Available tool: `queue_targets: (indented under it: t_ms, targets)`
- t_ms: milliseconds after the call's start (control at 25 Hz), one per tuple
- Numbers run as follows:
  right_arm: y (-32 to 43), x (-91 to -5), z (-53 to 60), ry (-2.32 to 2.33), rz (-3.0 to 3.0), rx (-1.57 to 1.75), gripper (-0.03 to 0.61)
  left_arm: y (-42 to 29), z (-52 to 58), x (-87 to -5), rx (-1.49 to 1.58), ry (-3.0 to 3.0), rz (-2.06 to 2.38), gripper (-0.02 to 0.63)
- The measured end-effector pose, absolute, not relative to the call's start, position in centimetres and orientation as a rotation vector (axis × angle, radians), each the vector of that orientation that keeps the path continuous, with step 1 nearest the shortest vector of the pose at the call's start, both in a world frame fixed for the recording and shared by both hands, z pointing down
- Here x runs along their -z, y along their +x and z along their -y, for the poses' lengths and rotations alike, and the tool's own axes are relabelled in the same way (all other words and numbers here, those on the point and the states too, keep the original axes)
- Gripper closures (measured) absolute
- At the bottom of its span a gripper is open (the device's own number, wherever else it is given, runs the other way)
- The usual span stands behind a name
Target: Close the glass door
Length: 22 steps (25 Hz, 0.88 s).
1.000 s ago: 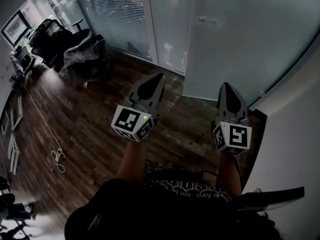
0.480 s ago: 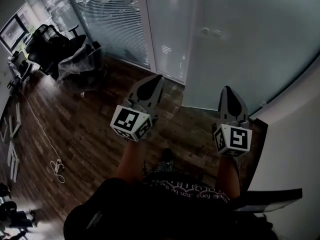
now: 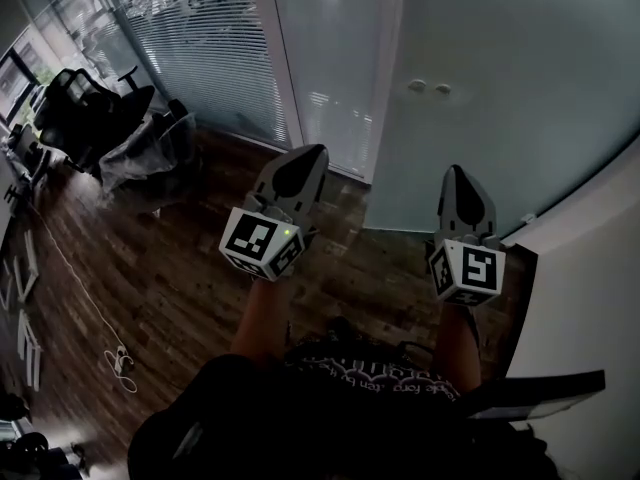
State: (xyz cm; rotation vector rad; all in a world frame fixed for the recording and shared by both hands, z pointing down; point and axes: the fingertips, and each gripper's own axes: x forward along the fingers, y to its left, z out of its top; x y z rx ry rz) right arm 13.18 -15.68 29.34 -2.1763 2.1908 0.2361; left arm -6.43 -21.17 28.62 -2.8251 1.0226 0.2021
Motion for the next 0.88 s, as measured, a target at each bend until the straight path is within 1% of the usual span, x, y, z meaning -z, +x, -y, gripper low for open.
queue_targets:
  t_ms: [280,880]
  targets:
    - [13.3,-30.7,19.6,-2.235,-2.165,-0.207,0.575,-7.0,25.5,-28.9,-0.214,-2.839,-0.987,0.612]
    - [16.9,-31.9,26.3,-2.279,-2.119,-0.18,0.575,-4.6,31.8,-29.7,-0.212,-2.838,-0.98,0.612]
